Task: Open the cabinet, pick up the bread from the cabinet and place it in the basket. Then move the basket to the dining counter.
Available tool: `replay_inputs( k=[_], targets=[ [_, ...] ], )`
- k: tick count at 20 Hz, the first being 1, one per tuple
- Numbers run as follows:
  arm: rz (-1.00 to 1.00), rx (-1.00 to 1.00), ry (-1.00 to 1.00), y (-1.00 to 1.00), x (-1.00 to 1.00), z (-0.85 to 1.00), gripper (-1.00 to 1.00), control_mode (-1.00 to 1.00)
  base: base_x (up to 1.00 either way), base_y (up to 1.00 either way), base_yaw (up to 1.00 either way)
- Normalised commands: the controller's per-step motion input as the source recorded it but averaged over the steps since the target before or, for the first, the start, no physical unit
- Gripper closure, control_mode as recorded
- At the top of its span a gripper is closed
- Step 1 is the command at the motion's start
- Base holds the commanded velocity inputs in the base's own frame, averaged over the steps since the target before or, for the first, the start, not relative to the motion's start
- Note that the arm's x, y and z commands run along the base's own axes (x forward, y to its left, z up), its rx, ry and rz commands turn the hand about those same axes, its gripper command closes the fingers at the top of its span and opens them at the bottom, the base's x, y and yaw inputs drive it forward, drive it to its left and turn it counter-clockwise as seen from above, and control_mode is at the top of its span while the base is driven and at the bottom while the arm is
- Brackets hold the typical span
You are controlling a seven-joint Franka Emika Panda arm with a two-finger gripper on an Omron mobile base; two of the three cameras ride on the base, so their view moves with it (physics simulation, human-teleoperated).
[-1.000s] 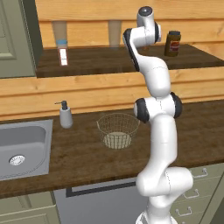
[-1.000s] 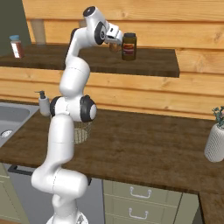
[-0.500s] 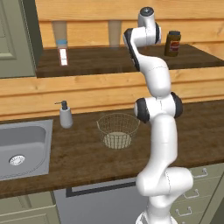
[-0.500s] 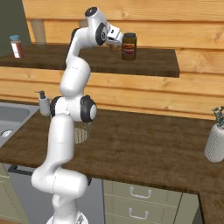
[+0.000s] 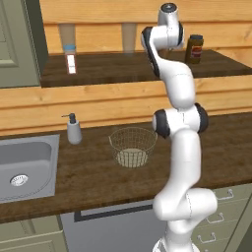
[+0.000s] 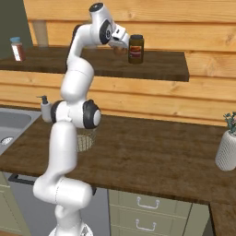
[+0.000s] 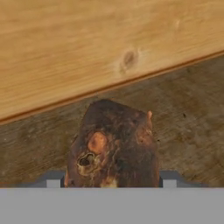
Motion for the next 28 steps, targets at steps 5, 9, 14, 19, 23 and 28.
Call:
replay_inputs(
  k=[5,9,14,19,23,28],
  targets=[
    [0.05,0.00,-0.03,0.05,-0.75,-0.38,1.00,-1.00,0.00,0.00,0.00],
    [0.07,0.00,-0.07,0.12,-0.99,-0.08,1.00,-1.00,0.00,0.00,0.00],
    [0.08,0.00,-0.10,0.05,-1.00,0.00,1.00,-1.00,0.00,0.00,0.00],
    [0.12,0.00,-0.11,0.17,-1.00,-0.16,1.00,-1.00,0.00,0.00,0.00],
    [0.16,0.00,-0.05,0.26,-1.00,-0.23,1.00,-1.00,0.00,0.00,0.00],
    [0.17,0.00,0.00,0.38,-1.00,-0.26,1.00,-1.00,0.00,0.00,0.00]
  ],
)
